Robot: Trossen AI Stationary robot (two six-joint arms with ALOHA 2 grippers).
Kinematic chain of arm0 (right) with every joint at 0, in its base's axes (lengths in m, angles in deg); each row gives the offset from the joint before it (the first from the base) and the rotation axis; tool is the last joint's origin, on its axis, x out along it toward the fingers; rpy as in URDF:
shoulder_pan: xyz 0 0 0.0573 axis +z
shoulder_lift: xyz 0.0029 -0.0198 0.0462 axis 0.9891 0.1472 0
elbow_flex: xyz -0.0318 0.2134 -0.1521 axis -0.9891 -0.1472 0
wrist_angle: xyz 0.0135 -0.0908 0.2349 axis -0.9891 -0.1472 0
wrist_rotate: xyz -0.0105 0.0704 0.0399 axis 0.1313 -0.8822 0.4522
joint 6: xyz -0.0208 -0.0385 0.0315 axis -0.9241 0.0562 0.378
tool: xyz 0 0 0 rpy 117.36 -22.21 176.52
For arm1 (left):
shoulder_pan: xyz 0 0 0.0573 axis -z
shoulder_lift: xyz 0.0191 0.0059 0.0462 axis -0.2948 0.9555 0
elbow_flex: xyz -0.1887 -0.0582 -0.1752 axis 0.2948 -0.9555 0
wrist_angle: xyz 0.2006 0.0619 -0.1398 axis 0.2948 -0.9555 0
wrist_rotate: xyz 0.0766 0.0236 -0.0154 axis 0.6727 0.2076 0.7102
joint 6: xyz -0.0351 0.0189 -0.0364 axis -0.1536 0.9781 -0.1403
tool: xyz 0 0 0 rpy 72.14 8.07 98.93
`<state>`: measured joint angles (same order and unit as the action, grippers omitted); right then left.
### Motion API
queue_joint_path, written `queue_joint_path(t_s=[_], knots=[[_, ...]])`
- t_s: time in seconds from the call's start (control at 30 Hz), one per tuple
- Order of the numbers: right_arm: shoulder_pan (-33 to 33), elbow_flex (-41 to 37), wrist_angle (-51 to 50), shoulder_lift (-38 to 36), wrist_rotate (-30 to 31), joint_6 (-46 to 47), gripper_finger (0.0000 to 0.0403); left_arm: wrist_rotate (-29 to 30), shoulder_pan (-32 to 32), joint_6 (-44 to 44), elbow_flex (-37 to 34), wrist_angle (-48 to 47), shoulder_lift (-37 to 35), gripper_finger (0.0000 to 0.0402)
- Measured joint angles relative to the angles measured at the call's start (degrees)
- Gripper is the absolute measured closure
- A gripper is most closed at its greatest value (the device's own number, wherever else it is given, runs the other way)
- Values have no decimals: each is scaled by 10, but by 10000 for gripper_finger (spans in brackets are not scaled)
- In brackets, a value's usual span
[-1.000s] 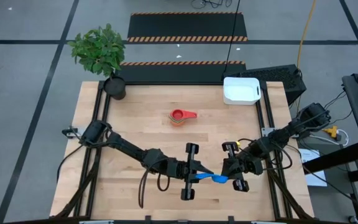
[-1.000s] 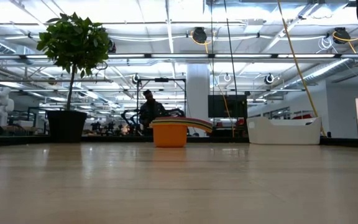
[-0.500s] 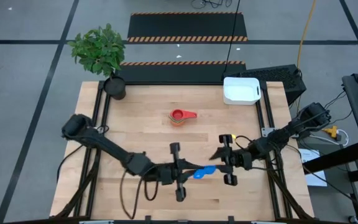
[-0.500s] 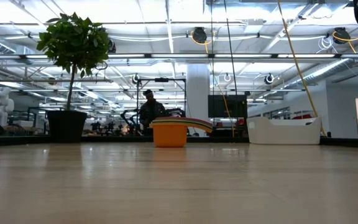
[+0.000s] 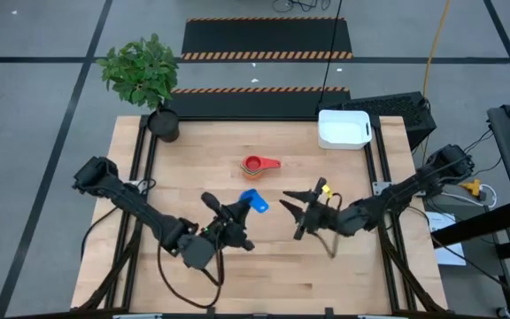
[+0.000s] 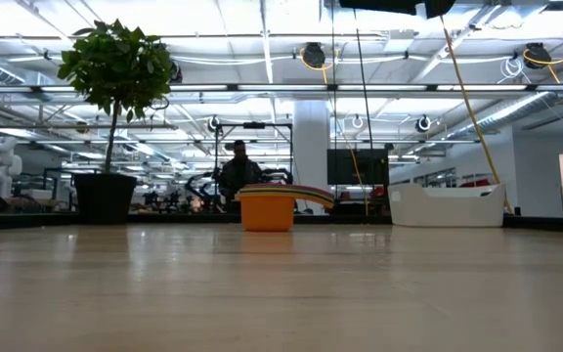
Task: Nest measuring cups in basket
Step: Stack the blue measuring cup into the red measuring cup
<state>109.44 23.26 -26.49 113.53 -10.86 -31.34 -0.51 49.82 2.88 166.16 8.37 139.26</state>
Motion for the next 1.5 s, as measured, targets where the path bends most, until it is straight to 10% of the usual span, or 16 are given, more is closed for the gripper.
queue_joint_path(t_s=[0.2,0.6,1.5], knots=[[29,123,-258,27,91,41,289,-24,-35,-93,0,-160,7,393],[92,136,-194,35,195,-122,288,-144,-73,-215,0,-251,7,394],[9,136,-170,42,97,-241,288,-197,-140,-192,2,-267,40,395]])
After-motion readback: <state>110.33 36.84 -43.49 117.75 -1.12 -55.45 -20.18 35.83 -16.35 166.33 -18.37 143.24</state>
